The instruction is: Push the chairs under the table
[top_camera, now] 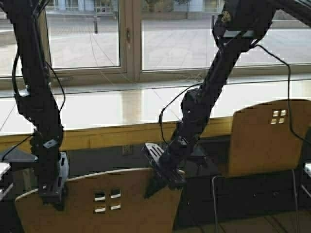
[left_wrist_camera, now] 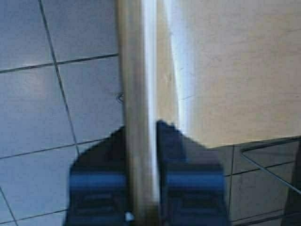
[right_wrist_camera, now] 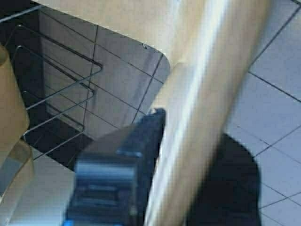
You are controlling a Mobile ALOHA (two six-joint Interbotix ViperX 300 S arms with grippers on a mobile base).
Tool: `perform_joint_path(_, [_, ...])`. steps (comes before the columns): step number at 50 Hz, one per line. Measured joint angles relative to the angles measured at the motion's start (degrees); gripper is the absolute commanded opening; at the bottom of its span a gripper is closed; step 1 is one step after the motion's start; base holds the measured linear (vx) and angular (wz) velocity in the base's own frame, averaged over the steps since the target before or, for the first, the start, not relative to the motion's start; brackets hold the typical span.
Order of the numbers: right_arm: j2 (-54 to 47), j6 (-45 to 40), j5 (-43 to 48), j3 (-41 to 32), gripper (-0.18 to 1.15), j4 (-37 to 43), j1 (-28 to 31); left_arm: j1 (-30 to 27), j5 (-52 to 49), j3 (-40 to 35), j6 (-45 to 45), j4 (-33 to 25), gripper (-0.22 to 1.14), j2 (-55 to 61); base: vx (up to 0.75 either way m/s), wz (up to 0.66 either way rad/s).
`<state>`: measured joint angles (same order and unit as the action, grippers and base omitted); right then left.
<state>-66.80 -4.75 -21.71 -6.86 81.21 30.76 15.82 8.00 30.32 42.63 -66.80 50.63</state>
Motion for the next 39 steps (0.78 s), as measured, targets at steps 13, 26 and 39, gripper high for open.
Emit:
perform_joint_path(13, [0.18,-0.09,0.26,0.44,0.05,0.18,0.09,-0.97,0.0,-0.35,-0.18,1.14,0.03,0.09,0.18,-0.01])
perform_joint_path(26, [0.79,-0.26,0.35,2.2,0.05,0.26,0.0,-1.05,-0.53,-0.62,-0.26,2.81,0.03,0.09,0.22,0.03])
perform_joint_path(39, [-0.26,-0.26,-0.18,0.88,0.05,0.18,-0.18,-1.41,-0.44,-1.05,-0.26,2.99,0.03,0.35,0.25,0.05])
